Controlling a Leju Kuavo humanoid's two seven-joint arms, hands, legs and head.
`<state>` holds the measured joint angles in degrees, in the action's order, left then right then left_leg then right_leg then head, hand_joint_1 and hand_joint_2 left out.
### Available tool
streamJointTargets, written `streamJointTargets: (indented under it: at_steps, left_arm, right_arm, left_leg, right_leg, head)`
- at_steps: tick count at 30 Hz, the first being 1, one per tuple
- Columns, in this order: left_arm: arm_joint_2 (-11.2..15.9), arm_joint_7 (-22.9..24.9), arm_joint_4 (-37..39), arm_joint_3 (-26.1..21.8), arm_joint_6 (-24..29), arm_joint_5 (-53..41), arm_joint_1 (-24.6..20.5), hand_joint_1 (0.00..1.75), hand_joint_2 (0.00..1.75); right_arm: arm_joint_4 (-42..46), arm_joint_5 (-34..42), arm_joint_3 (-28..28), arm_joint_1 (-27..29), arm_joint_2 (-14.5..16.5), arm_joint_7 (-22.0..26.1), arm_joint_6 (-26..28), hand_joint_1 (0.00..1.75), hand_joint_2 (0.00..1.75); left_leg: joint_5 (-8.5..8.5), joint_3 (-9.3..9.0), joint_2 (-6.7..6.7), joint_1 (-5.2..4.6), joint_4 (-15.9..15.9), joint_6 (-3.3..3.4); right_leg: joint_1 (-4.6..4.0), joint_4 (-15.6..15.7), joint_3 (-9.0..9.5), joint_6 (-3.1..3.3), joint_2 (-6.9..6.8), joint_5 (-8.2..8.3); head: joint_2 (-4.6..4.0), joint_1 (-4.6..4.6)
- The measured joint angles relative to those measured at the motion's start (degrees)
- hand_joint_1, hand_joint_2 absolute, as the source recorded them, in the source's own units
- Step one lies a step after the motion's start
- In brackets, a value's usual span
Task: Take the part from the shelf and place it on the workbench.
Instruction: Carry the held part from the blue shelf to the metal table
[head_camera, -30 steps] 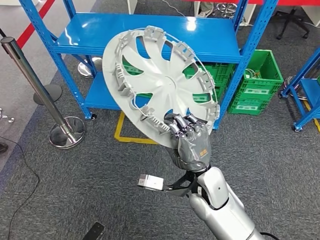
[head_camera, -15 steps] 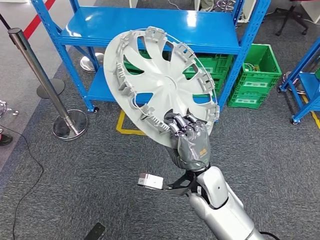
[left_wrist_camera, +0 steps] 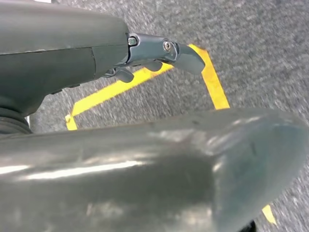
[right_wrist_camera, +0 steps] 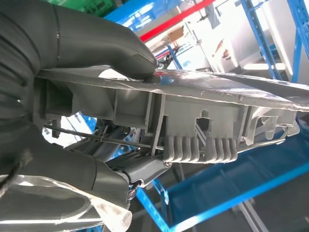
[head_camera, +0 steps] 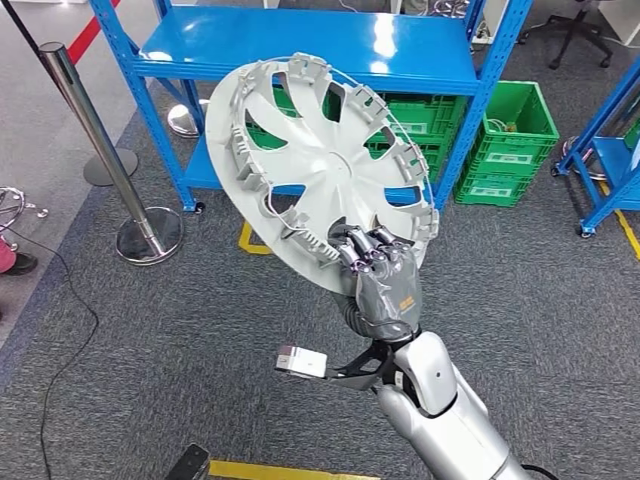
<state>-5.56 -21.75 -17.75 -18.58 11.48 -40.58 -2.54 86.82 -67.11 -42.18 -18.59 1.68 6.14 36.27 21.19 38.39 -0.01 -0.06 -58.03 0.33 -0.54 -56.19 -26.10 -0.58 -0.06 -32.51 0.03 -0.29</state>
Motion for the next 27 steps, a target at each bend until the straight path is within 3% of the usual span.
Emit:
streamJointTargets:
  at_steps: [2, 3, 4, 6, 7, 8, 9, 10, 11, 13, 15, 17, 19, 22, 23, 24, 25, 27]
  left_arm:
    - [0.0, -0.1, 0.0, 0.0, -0.2, 0.1, 0.1, 0.0, 0.0]
    - [0.0, 0.0, 0.0, 0.0, -0.2, 0.2, 0.1, 0.0, 0.0]
    - [0.0, 0.0, 0.0, 0.0, -0.3, 0.3, 0.2, 0.0, 0.0]
    - [0.0, 0.2, 0.0, 0.0, -0.4, 0.6, 0.2, 0.0, 0.0]
    - [0.1, 0.2, 0.0, 0.0, -0.5, 0.7, 0.2, 0.0, 0.0]
    - [0.1, 0.2, 0.0, 0.0, -0.5, 0.7, 0.2, 0.0, 0.0]
    - [0.1, 0.2, 0.0, 0.0, -0.5, 0.8, 0.2, 0.0, 0.0]
    - [0.1, 0.2, 0.0, 0.0, -0.5, 0.8, 0.2, 0.0, 0.0]
    - [0.2, 0.3, 0.0, 0.0, -0.5, 0.8, 0.2, 0.0, 0.0]
    - [0.2, 0.3, 0.0, 0.0, -0.4, 0.8, 0.1, 0.0, 0.0]
    - [0.2, 0.3, 0.0, 0.0, -0.4, 0.8, -0.1, 0.0, 0.0]
    - [0.2, 0.3, 0.1, 0.0, -0.4, 0.8, -0.1, 0.0, 0.0]
    - [0.2, 0.3, 0.1, 0.0, -0.3, 0.8, -0.1, 0.0, 0.0]
    - [0.2, 0.5, 0.1, 0.0, -0.3, 0.8, -0.2, 0.0, 0.0]
    - [0.2, 0.6, 0.2, 0.0, -0.3, 0.8, -0.1, 0.0, 0.0]
    - [0.2, 0.7, 0.2, 0.0, -0.3, 0.8, 0.0, 0.0, 0.0]
    - [0.2, 0.7, 0.2, 0.0, -0.3, 0.8, 0.0, 0.0, 0.0]
    - [0.2, 0.8, 0.3, 0.0, -0.3, 0.8, 0.0, 0.0, 0.0]
  right_arm:
    - [0.0, 0.0, 0.0, -0.1, 0.0, 0.0, 0.0, 1.75, 1.75]
    - [0.0, 0.0, 0.0, -0.2, 0.0, 0.0, -0.1, 1.75, 1.75]
    - [0.0, 0.0, 0.0, -0.2, 0.0, 0.0, -0.1, 1.75, 1.75]
    - [0.0, 0.0, -0.1, -0.3, 0.1, 0.0, -0.1, 1.75, 1.75]
    - [0.0, 0.0, -0.1, -0.2, 0.1, 0.0, -0.1, 1.75, 1.75]
    - [-0.1, 0.0, -0.1, -0.2, 0.1, 0.0, -0.1, 1.75, 1.75]
    - [-0.1, -0.1, -0.1, -0.2, 0.1, 0.0, -0.1, 1.75, 1.75]
    - [-0.1, -0.1, -0.1, -0.2, 0.1, 0.0, -0.1, 1.75, 1.75]
    - [-0.2, -0.2, -0.1, -0.2, 0.1, 0.0, 0.0, 1.75, 1.75]
    - [-0.2, -0.2, -0.1, -0.2, 0.1, 0.0, 0.0, 1.75, 1.75]
    - [-0.2, -0.3, -0.1, -0.3, 0.1, 0.0, 0.1, 1.75, 1.75]
    - [-0.2, -0.4, -0.2, -0.3, 0.2, 0.0, 0.1, 1.75, 1.75]
    - [-0.2, -0.4, -0.2, -0.3, 0.2, 0.0, 0.1, 1.75, 1.75]
    - [-0.3, -0.6, -0.3, -0.3, 0.2, 0.0, 0.1, 1.75, 1.75]
    - [-0.3, -0.7, -0.3, -0.3, 0.2, 0.0, 0.1, 1.75, 1.75]
    - [-0.4, -0.8, -0.3, -0.3, 0.2, -0.1, 0.1, 1.75, 1.75]
    - [-0.5, -0.8, -0.3, -0.3, 0.2, -0.1, 0.1, 1.75, 1.75]
    - [-0.5, -1.0, -0.3, -0.3, 0.2, -0.3, 0.1, 1.75, 1.75]
  left_leg:
    - [-0.54, 0.26, -0.03, 0.14, 0.4, -0.75]
    - [0.53, 0.53, -0.06, 0.17, 0.0, -1.1]
    - [2.76, 1.02, -0.09, 0.24, -1.6, -1.43]
    - [8.52, 2.63, -0.09, 0.46, -8.2, -1.98]
    - [10.3, 3.43, -0.09, 0.58, -12.1, -2.22]
    - [10.62, 3.77, -0.09, 0.67, -14.9, -2.42]
    - [9.74, 3.34, -0.08, 0.76, -16.1, -2.58]
    - [8.18, 1.86, -0.08, 0.86, -14.9, -2.66]
    - [6.73, -0.54, -0.07, 0.96, -11.8, -2.7]
    - [6.5, -5.67, -0.14, 0.94, -4.2, -2.48]
    - [7.56, -7.62, -0.22, 0.74, -0.5, -1.93]
    - [7.12, -7.25, -0.17, 0.73, -0.1, -0.97]
    - [6.4, -6.71, -0.06, 0.86, 0.2, 0.19]
    - [5.38, -5.45, -0.01, 0.84, 0.2, 0.9]
    - [5.08, -5.06, 0.0, 0.8, 0.2, 0.89]
    - [4.82, -4.72, -0.01, 0.76, 0.2, 0.85]
    - [4.6, -4.47, -0.02, 0.73, 0.1, 0.78]
    - [4.23, -4.19, -0.09, 0.69, 0.1, 0.5]
  right_leg:
    - [0.09, 0.6, -0.79, 0.59, -0.08, 0.92]
    - [0.23, 0.8, -1.06, 1.0, -0.16, 1.58]
    - [0.41, 0.9, -1.42, 1.36, -0.24, 2.31]
    - [0.49, 0.8, -2.55, 1.74, -0.32, 3.53]
    - [0.49, 0.7, -3.28, 1.74, -0.33, 4.07]
    - [0.51, 0.5, -4.04, 1.7, -0.34, 4.52]
    - [0.54, 0.2, -4.82, 1.59, -0.35, 4.89]
    - [0.59, -0.1, -5.55, 1.45, -0.35, 5.16]
    - [0.65, -0.6, -6.21, 1.3, -0.35, 5.34]
    - [0.59, -1.5, -7.28, 0.9, -0.34, 5.57]
    - [0.47, -1.9, -7.88, 0.29, -0.32, 5.94]
    - [0.53, -2.0, -8.29, -0.47, -0.27, 6.29]
    - [0.64, -4.0, -9.57, -1.06, -0.17, 4.59]
    - [0.75, -14.7, -13.86, -1.6, -0.1, -1.52]
    - [0.76, -17.6, -14.82, -1.66, -0.1, -2.66]
    - [0.75, -18.5, -14.78, -1.63, -0.1, -2.74]
    - [0.74, -17.0, -13.55, -1.51, -0.11, -1.76]
    - [0.69, -8.8, -8.53, -1.05, -0.1, 1.42]
  head:
    - [0.0, 0.01]
    - [0.0, -0.07]
    - [-0.01, -0.19]
    - [-0.01, -0.38]
    - [-0.01, -0.42]
    - [-0.01, -0.4]
    - [-0.01, -0.42]
    - [-0.01, -0.41]
    - [-0.01, -0.43]
    - [0.0, -0.43]
    - [0.0, -0.42]
    - [0.0, -0.42]
    - [0.0, -0.23]
    - [0.01, 0.05]
    - [0.0, 0.04]
    - [0.0, 0.04]
    - [0.0, 0.05]
    - [-0.01, 0.04]
